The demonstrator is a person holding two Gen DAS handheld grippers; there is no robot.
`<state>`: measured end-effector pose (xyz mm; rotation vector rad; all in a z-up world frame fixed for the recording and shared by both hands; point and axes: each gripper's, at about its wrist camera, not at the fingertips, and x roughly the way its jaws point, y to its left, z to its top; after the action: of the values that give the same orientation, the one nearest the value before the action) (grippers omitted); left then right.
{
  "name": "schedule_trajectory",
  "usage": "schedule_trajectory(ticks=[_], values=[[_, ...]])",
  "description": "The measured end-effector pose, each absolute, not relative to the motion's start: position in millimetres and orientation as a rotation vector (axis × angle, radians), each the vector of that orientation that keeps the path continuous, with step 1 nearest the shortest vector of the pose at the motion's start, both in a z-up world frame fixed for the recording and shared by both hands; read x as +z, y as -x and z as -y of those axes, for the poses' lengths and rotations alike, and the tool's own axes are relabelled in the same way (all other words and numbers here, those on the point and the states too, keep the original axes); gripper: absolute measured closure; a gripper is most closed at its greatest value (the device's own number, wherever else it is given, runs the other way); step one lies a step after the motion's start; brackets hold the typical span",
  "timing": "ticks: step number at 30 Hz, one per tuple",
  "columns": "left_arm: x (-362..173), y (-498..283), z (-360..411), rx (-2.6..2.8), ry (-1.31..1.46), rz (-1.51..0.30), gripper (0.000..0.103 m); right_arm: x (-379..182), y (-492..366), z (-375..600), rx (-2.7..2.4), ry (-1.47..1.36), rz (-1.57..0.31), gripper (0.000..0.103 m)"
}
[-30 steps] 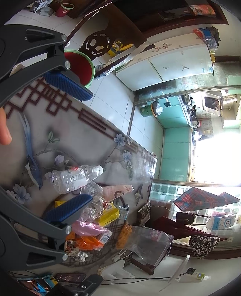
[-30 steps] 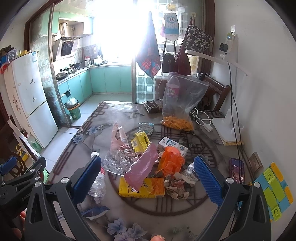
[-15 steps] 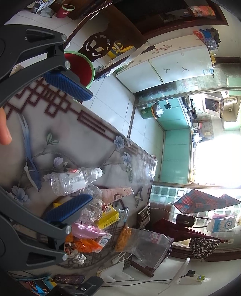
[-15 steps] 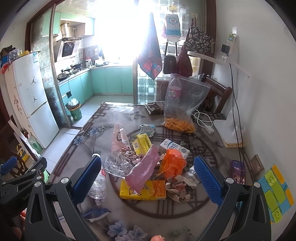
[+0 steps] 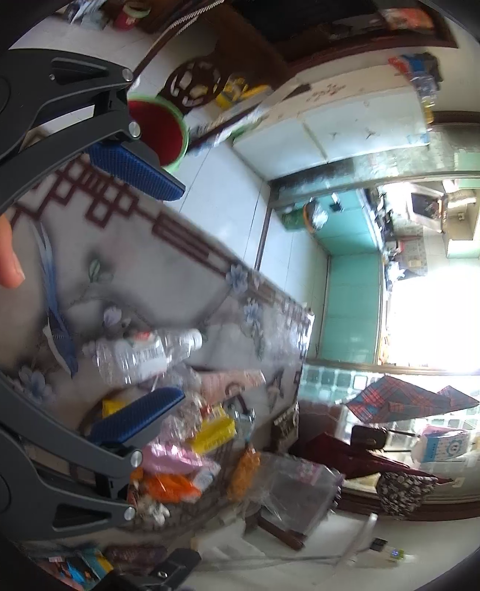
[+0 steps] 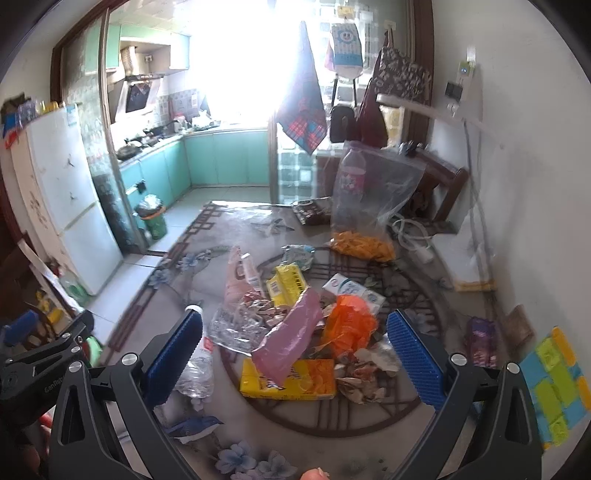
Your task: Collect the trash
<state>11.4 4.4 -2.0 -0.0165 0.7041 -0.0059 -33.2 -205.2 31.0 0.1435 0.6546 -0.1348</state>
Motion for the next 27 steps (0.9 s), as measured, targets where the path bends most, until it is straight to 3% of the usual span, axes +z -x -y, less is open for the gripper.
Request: schedule_trajectory(ticks=[3,6,13,18,25,27], values=[[-7.5,-15.6,-7.2,-0.022,0.029,-0.682,0.003,15.1,32.3,224.8,-0.092,-0.157,-0.638,0.007],[-20.4,-14.1,-3.4,0.016,-0.030,-0.610,0.003,-11.8,24.8,231.3,-0.135,-0.049,-0.736,0.007],[-67.5,-40.2,9.1,-0.101,-0.137,-0.810,0.003,-96.3,-15.5,215.1,0.067,0.167,-1.015,0.008],[-86.7,-59.9,9.5,-0.138,-0.130,-0.884,0.003,-139.5,-61.5,208.1,0.339,0.454,-1.186,0.023],[-109.7,-95.2,18.8,-0.158,-0.051,-0.999,0.003,-176.8,-70.2,189.2,0.571,0.666,-1.326,0.028],[-114.6,-105.6,25.8,-0.161,-0.048,-1.018,0.003,-180.5,-68.8,188.9,0.602,0.639,-1.339,0.035]])
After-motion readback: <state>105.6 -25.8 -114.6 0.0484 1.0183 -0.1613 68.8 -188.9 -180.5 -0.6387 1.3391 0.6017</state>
